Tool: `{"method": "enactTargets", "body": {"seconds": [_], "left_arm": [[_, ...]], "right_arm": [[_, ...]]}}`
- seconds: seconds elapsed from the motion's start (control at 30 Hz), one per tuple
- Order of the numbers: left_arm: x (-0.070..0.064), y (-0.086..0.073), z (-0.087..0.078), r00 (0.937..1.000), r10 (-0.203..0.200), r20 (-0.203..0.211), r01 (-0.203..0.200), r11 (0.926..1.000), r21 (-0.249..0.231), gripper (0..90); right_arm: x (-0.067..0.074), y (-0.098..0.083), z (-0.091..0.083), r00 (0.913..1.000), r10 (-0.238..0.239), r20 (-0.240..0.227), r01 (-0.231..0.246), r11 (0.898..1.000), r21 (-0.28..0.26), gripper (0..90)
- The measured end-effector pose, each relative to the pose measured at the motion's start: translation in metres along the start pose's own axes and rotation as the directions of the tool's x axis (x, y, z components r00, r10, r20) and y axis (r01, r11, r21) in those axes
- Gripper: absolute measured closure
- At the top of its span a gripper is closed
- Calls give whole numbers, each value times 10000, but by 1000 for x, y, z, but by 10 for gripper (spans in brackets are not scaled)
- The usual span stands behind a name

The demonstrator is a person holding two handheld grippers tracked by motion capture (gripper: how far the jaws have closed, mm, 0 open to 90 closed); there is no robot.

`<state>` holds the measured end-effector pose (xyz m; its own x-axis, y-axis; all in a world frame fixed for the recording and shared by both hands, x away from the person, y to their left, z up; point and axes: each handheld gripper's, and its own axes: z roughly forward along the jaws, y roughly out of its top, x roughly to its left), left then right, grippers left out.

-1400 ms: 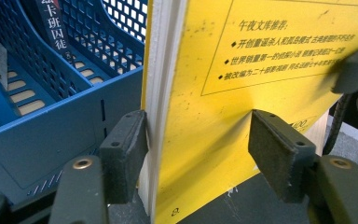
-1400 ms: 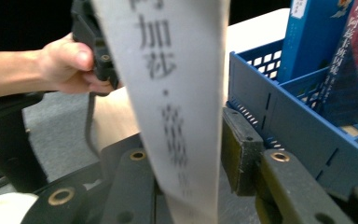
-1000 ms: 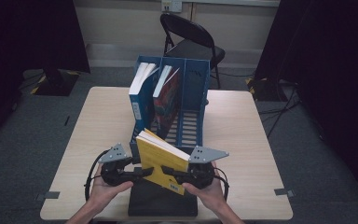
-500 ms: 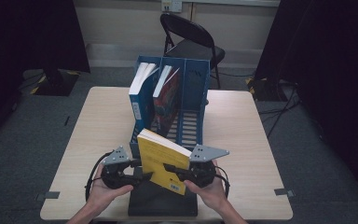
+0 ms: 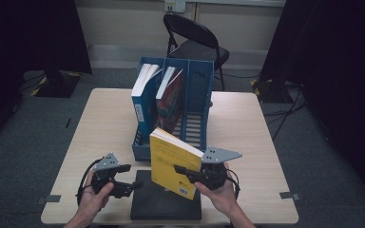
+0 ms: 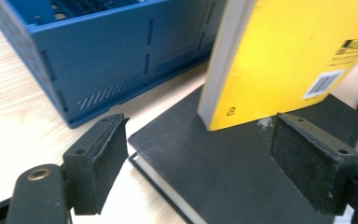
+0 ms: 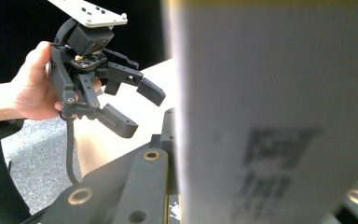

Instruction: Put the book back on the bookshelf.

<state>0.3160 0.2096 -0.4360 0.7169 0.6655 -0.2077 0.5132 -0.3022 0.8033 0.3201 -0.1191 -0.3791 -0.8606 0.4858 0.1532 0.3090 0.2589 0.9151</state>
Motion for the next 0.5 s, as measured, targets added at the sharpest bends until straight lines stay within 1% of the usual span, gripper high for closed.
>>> {"method": "enactTargets", "body": {"seconds": [0.03,0.1,0.13,0.17,0.23,0.33,0.4,0.43,0.47,0.5], "left_arm": [[1,-1,0,10000,20,22,-20,10000,32,184],[1,-5,2,9997,214,132,-214,9998,40,185],[1,-6,3,9997,242,-54,-241,9994,229,185],[0,-7,5,9993,217,-303,-210,9995,245,183],[-1,-8,7,9972,353,-656,-333,9990,302,176],[0,-8,7,9958,369,-841,-342,9989,335,168],[0,-9,8,9936,334,-1076,-302,9991,312,166],[1,-10,8,9940,265,-1062,-234,9993,300,168],[2,-10,10,9933,125,-1146,-88,9994,332,168],[3,-11,10,9925,106,-1215,-60,9992,385,168]], "right_arm": [[0,0,0,10000,-13,6,13,10000,20,757],[-1,0,-2,10000,-47,-44,47,10000,53,758],[-1,0,-2,10000,-47,-44,47,10000,53,758],[-1,0,-3,10000,-27,-68,28,10000,62,758],[-1,0,-4,10000,42,-20,-42,10000,65,758],[-3,1,-5,9999,163,-11,-163,9998,85,759],[-4,2,-7,9997,262,11,-262,9996,64,759],[-4,2,-8,9997,260,7,-260,9996,53,759],[-4,2,-8,9997,255,6,-255,9997,50,759],[-4,3,-9,9997,247,-18,-247,9997,38,758]]}}
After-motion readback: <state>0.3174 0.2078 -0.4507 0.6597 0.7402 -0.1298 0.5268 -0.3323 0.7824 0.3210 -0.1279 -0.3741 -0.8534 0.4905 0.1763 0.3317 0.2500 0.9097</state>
